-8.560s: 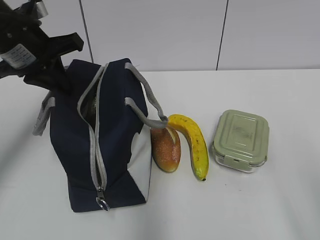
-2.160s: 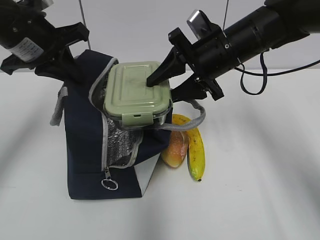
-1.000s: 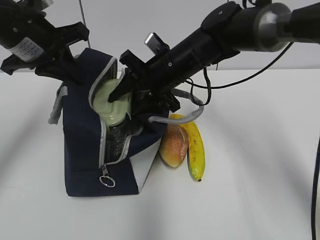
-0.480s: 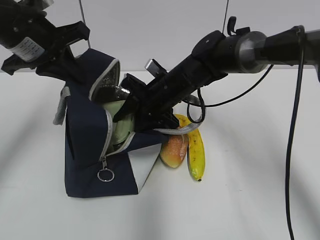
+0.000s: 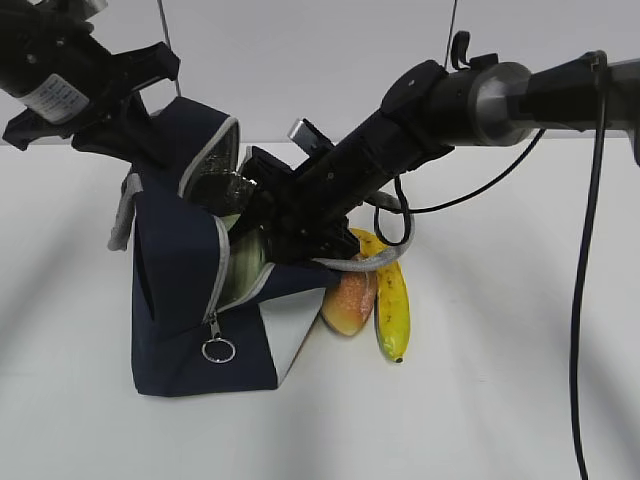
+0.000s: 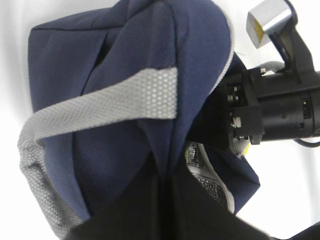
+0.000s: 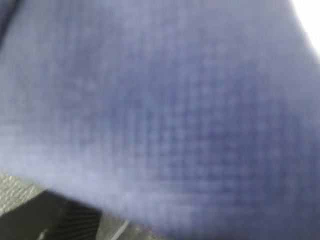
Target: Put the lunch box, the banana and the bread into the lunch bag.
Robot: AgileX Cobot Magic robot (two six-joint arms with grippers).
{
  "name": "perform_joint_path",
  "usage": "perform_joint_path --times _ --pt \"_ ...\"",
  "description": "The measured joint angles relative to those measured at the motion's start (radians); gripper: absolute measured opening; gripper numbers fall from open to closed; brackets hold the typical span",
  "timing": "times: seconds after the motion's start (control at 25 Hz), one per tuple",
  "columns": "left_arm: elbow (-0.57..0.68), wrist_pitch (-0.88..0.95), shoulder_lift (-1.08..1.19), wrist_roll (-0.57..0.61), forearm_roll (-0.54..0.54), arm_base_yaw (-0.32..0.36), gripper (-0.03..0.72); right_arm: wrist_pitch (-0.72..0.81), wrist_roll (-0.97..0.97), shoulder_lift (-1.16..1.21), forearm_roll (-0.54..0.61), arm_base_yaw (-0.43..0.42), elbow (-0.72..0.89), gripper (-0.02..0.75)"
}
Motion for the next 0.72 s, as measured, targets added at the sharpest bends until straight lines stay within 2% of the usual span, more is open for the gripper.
perform_joint_path --times 0.36,0.56,0.72 --pt "0.000 0.002 0.000 0.000 -0.002 0.000 -0.003 0.083 -0.081 -0.076 -0.025 -0.007 -0.001 0.477" --pt "0.000 0.018 0.000 0.000 0.004 0.000 -0.003 0.102 -0.092 -0.260 -0.146 -0.009 0.004 0.477" --pt "0.000 0.024 0.000 0.000 0.010 0.000 -0.003 0.084 -0.092 -0.409 -0.250 -0.009 0.075 0.477"
